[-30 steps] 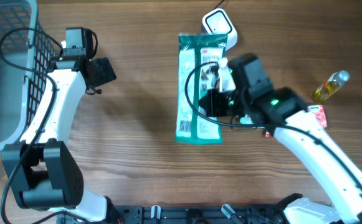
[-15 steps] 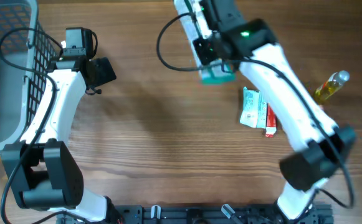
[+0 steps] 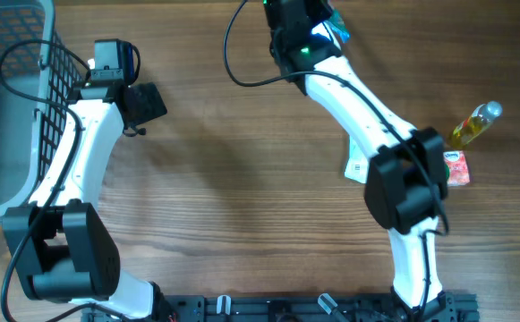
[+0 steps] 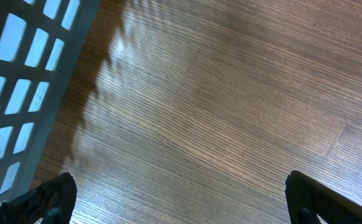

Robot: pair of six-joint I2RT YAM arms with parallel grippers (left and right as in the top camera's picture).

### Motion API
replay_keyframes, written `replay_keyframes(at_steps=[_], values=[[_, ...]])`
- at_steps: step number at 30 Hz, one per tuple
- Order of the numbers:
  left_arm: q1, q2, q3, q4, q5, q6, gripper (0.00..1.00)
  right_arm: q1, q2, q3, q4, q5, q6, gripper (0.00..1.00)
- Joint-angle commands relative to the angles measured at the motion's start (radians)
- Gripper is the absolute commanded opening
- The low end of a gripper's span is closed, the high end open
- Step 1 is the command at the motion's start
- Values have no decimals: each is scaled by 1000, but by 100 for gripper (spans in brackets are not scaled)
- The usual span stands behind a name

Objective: Scan the item barcode
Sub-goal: 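Lift the gloves pack up to the white scanner with the right gripper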

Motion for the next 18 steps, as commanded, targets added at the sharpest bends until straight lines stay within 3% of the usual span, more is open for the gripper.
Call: replay_keyframes(at_steps=[1,4,10,18], values=[[2,-1,8,0,-13,-2,100,-1,82,9,89,42,-132,4],[2,-1,8,0,-13,-2,100,-1,133,9,110,-4,-119,4],[2,-1,8,0,-13,-2,100,15,145,9,76,-85,110,4],[2,-1,8,0,-13,-2,100,24,145,9,-107,-233,397,4]])
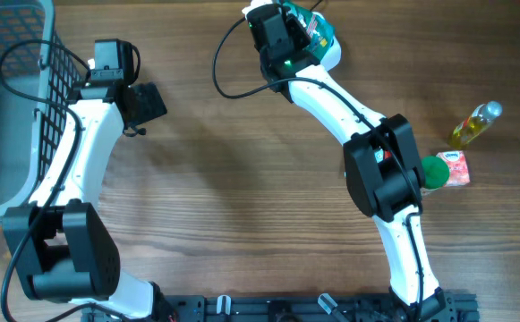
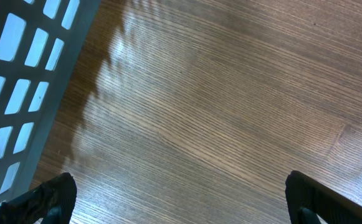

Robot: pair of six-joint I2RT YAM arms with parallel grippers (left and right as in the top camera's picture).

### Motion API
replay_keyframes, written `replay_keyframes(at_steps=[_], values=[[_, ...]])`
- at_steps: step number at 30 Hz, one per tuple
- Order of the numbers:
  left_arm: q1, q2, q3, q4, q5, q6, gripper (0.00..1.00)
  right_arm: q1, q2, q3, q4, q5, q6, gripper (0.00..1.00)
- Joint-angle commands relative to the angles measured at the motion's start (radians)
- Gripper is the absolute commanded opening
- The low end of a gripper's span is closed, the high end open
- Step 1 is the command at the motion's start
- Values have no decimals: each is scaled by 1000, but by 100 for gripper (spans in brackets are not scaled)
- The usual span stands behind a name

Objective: Scan the item barcode
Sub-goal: 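Lift the gloves pack up to the white scanner with the right gripper, then lower the gloves pack onto the table center-right and open the right gripper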

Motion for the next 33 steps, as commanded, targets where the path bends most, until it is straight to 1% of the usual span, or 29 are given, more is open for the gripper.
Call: replay_keyframes(at_steps=[1,3,6,8,11,13,16,18,20,23,25,27,29,30,33], values=[[2,-1,8,0,-13,-2,100,5,13,9,-39,-80,144,4],[2,-1,8,0,-13,-2,100,5,13,9,-50,-119,144,4],[2,-1,8,0,-13,-2,100,4,13,9,-50,-126,141,4],[2,-1,8,0,-13,-2,100,0,13,9,-45,-105,137,4],[2,-1,8,0,-13,-2,100,-7,-17,10,-23,-24,137,4],[2,-1,8,1,-13,-2,100,-16,-77,10,-16,-13,134,4],[2,-1,8,0,-13,-2,100,-37,-211,10,-97,-31,146,4],[2,-1,8,0,-13,-2,100,-49,-300,10,-216,-40,224,4],[2,-1,8,1,-13,-2,100,-62,-393,10,-400,-132,309,4],[2,-1,8,1,-13,-2,100,-93,-491,10,-701,-410,440,4],[2,-1,8,0,-13,-2,100,-120,-510,10,-883,-606,473,4],[2,-1,8,0,-13,-2,100,-146,-504,-7,-1075,-721,506,4],[2,-1,8,0,-13,-2,100,-155,-504,-60,-1166,-758,504,4],[2,-1,8,1,-13,-2,100,-155,-504,-115,-1196,-775,501,4],[2,-1,8,1,-13,-2,100,-154,-504,-283,-1172,-796,504,4]])
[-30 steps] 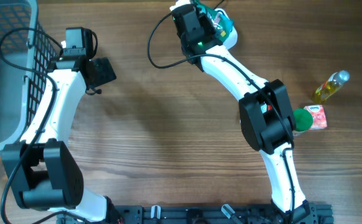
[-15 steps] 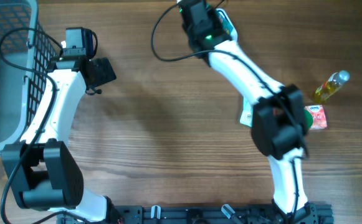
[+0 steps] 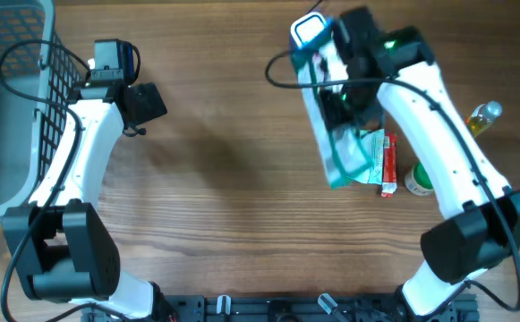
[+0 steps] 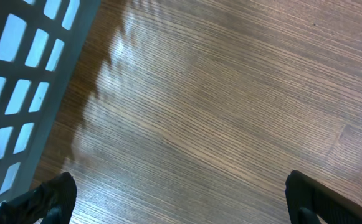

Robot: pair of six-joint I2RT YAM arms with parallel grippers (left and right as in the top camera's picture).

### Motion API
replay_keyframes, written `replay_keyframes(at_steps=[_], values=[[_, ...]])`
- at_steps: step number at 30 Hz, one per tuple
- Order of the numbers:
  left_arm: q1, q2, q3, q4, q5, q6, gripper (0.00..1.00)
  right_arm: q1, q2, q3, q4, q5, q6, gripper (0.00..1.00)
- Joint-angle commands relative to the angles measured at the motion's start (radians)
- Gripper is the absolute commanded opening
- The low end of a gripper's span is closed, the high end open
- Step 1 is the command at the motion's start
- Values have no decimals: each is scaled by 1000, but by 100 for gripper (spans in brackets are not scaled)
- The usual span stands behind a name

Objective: Scan the item barcode
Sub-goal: 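Lower the gloves pack onto the table center-right and open the right gripper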

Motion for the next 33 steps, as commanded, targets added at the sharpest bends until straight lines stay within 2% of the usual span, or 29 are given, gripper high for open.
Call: replay_keyframes(at_steps=[1,5,8,9,11,12,21,23,24,27,33], values=[[2,-1,8,0,-13,-2,100,0,16,-162,51,-87,37,4],[2,-1,8,0,-13,-2,100,-3,16,-298,193,-40,146,4],[2,-1,8,0,-13,-2,100,-3,16,-334,213,75,212,5],[2,-1,8,0,-13,-2,100,-3,16,-337,214,109,214,10],[2,-1,8,0,-13,-2,100,-2,16,-337,213,143,214,50],[2,-1,8,0,-13,-2,100,-3,16,-337,213,151,213,57],[2,-1,8,0,-13,-2,100,-2,16,-338,252,181,216,67],[2,-1,8,0,-13,-2,100,-2,16,-338,270,181,216,80],[2,-1,8,0,-13,-2,100,-2,16,-338,278,180,216,100],[2,-1,8,0,-13,-2,100,-2,16,-338,301,180,211,100],[2,-1,8,0,-13,-2,100,-2,16,-338,604,180,207,99]])
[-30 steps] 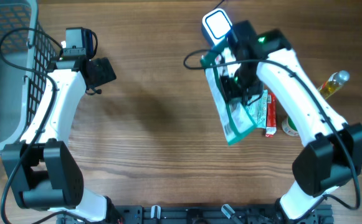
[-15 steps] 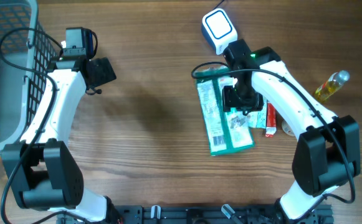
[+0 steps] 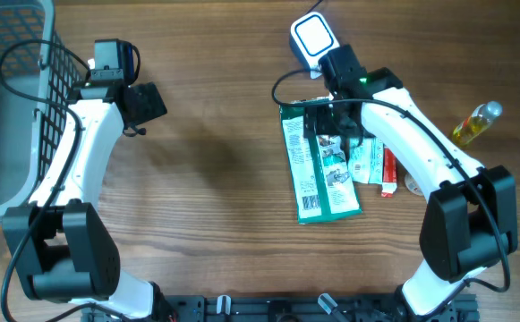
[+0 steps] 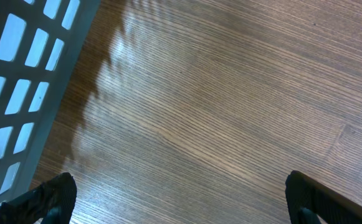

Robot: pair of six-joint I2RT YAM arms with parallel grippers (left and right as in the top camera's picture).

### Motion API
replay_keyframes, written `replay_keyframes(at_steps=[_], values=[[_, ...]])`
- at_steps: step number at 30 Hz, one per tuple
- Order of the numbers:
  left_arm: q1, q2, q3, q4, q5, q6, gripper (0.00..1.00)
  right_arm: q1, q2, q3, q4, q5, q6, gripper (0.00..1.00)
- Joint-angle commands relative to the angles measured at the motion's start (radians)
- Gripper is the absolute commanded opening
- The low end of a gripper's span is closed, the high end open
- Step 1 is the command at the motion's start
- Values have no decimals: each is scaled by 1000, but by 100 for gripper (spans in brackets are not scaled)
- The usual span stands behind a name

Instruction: Scan the item barcode

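Observation:
A long green packet (image 3: 318, 170) with printed panels faces up at the table's middle right. A small barcode patch shows near its near end. My right gripper (image 3: 334, 121) is at the packet's far end, shut on it. Just beyond it, at the far edge, is the white scanner with a blue rim (image 3: 311, 36). Whether the packet rests on the wood or hangs just above it, I cannot tell. My left gripper (image 3: 146, 103) hovers open over bare wood at the far left. In the left wrist view its dark fingertips (image 4: 53, 198) stand wide apart with nothing between them.
A grey mesh basket (image 3: 55, 72) fills the far left corner, and its wall (image 4: 19, 74) shows in the left wrist view. A red box (image 3: 387, 170), a green-lidded item (image 3: 413, 185) and a yellow bottle (image 3: 474, 123) lie right of the packet.
My right gripper has moved the green packet a little to the left and turned it, so a flat printed face with a barcode patch now faces up. The left arm has not moved.
My right gripper first reached to the far edge of the table, by the scanner, and then held something green there. After that it was at the middle right with the packet hanging crumpled. Now the packet faces up below the scanner. The left gripper stayed open throughout.

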Motion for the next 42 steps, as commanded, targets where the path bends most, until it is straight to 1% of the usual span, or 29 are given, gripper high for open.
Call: replay_keyframes(at_steps=[1,4,7,15,19,24,28,32,36,39,42], values=[[2,-1,8,0,-13,-2,100,-2,8,-1,134,19,-2,100],[2,-1,8,0,-13,-2,100,-2,8,-1,272,19,-2,100],[2,-1,8,0,-13,-2,100,-2,8,-1,351,19,-2,100],[2,-1,8,1,-13,-2,100,-2,-1,-1,357,19,-2,100],[2,-1,8,1,-13,-2,100,-2,-72,-1,357,19,-2,100],[2,-1,8,0,-13,-2,100,-2,-259,-1,357,19,-2,100],[2,-1,8,0,-13,-2,100,-2,-497,-1,357,19,-2,100],[2,-1,8,0,-13,-2,100,-2,-758,-1,340,91,-2,100],[2,-1,8,0,-13,-2,100,-2,-937,-1,333,91,-2,100],[2,-1,8,0,-13,-2,100,-3,-1052,-3,293,142,-5,100],[2,-1,8,0,-13,-2,100,-16,-1152,-18,207,156,-11,100]])
